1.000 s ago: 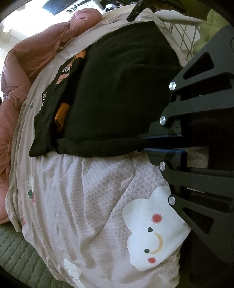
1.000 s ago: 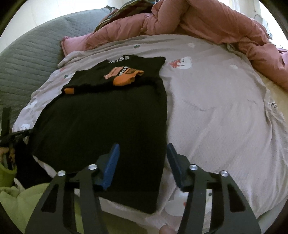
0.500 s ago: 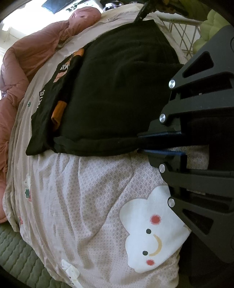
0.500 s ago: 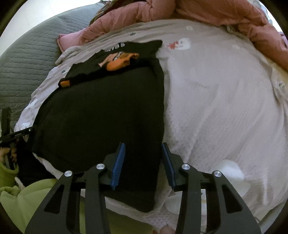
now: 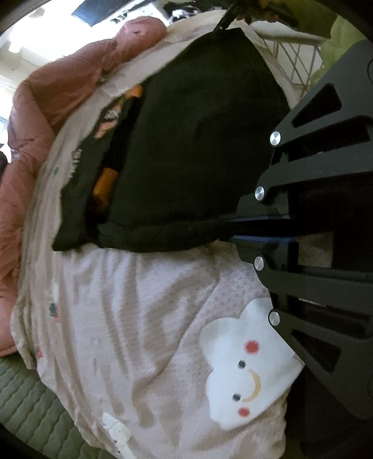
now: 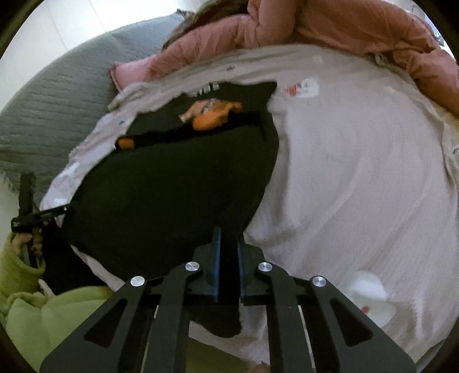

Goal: Fold small clothes
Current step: 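Lift the hem with both grippers and fold it over toward the collar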

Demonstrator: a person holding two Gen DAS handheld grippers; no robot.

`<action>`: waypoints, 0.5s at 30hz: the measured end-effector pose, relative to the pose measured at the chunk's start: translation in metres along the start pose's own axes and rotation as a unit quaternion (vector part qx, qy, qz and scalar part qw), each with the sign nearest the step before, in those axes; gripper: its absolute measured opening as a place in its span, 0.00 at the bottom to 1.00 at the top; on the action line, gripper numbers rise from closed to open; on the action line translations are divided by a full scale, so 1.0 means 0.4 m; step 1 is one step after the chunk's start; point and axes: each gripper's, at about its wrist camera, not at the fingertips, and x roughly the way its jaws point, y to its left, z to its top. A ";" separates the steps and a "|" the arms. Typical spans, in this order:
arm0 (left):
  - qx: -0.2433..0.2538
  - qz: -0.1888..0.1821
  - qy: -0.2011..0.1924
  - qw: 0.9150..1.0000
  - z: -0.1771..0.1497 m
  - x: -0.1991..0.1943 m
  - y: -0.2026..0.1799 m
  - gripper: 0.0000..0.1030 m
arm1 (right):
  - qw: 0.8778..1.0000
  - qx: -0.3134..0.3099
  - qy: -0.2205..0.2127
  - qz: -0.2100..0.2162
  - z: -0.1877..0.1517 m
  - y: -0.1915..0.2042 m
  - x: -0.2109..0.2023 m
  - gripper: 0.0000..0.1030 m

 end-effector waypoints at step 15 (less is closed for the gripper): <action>-0.056 -0.056 -0.075 0.994 0.155 -0.105 0.029 0.02 | 0.993 0.027 -0.101 0.046 0.162 -0.020 -0.057 0.08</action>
